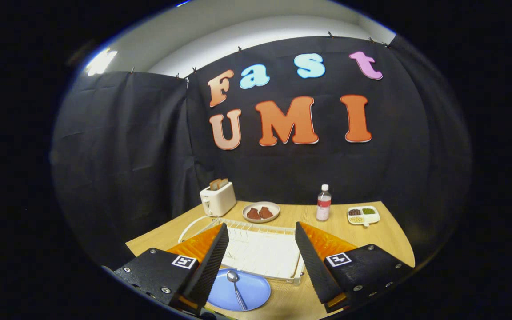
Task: Take the plate from the dish rack, then take the spoon from the basket and place it into the plate.
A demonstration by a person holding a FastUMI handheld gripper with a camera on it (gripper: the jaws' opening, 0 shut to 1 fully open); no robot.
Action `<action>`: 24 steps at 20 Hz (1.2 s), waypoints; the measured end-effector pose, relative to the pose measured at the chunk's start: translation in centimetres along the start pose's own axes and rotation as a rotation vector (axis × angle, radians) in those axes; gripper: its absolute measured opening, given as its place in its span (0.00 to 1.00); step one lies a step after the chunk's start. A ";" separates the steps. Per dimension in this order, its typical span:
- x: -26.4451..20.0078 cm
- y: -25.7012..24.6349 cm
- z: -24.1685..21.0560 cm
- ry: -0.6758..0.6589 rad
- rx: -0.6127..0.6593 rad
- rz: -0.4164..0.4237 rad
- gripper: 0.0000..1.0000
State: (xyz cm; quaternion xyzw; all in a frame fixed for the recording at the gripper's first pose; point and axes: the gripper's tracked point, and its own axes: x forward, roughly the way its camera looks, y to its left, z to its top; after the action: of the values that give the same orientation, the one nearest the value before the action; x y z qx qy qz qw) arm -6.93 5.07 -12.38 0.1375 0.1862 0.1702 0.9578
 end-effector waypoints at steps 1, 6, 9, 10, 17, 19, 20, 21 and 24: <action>-0.1 -0.3 1.5 -0.033 -0.008 -0.011 0.91; -1.2 -1.7 5.9 -0.148 -0.067 -0.061 0.95; -1.4 -2.4 5.9 -0.159 -0.074 -0.095 0.97; -1.4 -2.5 6.0 -0.163 -0.069 -0.100 0.97; -2.0 -4.2 6.2 -0.194 -0.062 -0.153 0.97; -2.1 -4.6 6.2 -0.198 -0.056 -0.163 0.97; -2.0 -4.8 6.2 -0.203 -0.054 -0.171 0.97; -2.2 -4.9 6.3 -0.213 -0.053 -0.174 0.97; -2.1 -5.0 6.8 -0.242 -0.052 -0.184 0.97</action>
State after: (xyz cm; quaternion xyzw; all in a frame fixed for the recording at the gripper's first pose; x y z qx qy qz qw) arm -4.67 -1.59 -7.31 0.1148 0.0767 0.0689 0.9880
